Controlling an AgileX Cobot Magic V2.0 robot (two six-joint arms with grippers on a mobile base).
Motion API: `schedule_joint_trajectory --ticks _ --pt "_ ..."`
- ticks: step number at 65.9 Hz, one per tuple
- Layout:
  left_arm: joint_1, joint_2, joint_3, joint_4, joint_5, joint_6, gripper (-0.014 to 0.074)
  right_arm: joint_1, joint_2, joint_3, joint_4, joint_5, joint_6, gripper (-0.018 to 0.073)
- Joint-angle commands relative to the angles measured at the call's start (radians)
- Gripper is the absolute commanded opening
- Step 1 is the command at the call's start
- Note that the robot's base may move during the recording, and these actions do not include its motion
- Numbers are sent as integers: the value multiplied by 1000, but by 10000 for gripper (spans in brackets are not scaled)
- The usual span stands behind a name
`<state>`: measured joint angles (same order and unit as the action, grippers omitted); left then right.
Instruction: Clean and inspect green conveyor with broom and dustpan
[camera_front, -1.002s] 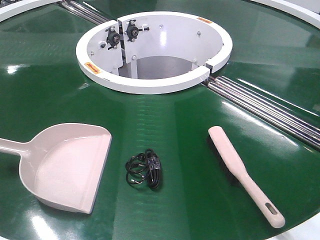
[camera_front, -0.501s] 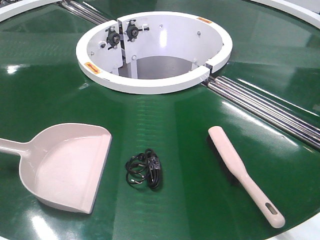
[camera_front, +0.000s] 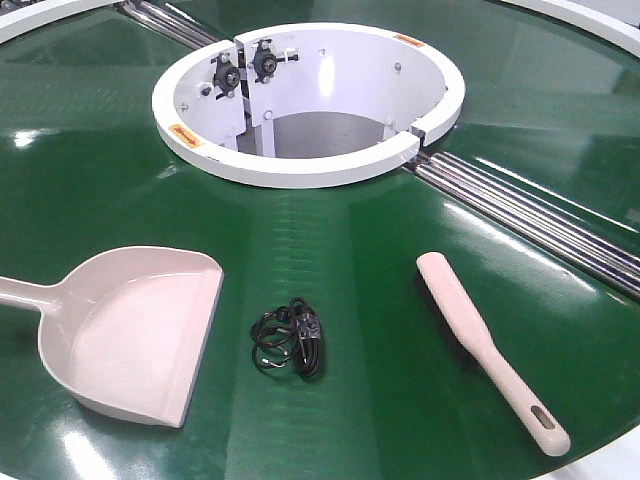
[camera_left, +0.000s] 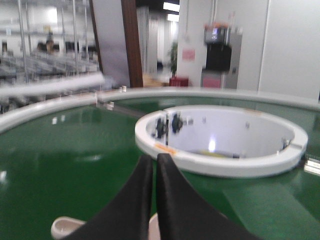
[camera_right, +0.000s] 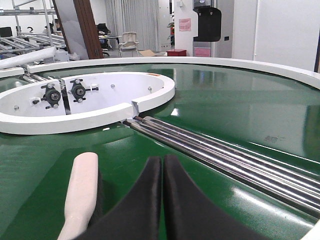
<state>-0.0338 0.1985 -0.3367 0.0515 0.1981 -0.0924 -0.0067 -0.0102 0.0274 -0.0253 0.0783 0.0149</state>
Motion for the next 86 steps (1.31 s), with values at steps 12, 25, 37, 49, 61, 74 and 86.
schedule_joint_trajectory --ticks 12,25,37,49,61,74,86 --pt "-3 254 -191 -2 104 0 -7 -2 -18 11 -3 -78 -4 -10" --pt "-4 328 -189 -2 80 -3 -6 -2 -18 11 -3 -78 -4 -10" --pt "-4 333 -189 -1 90 1 13 -2 -18 11 -3 -78 -4 -10" --pt "-34 333 -189 10 98 1 99 -2 -18 11 -3 -78 -4 -10" --pt "-57 333 -189 53 109 19 271 -2 -18 11 -3 -78 -4 -10" --pt "-65 333 -189 53 120 54 459 -2 -18 12 -3 -78 -4 -10" --pt "-64 333 -189 51 121 44 489 -2 -18 12 -3 -78 -4 -10"
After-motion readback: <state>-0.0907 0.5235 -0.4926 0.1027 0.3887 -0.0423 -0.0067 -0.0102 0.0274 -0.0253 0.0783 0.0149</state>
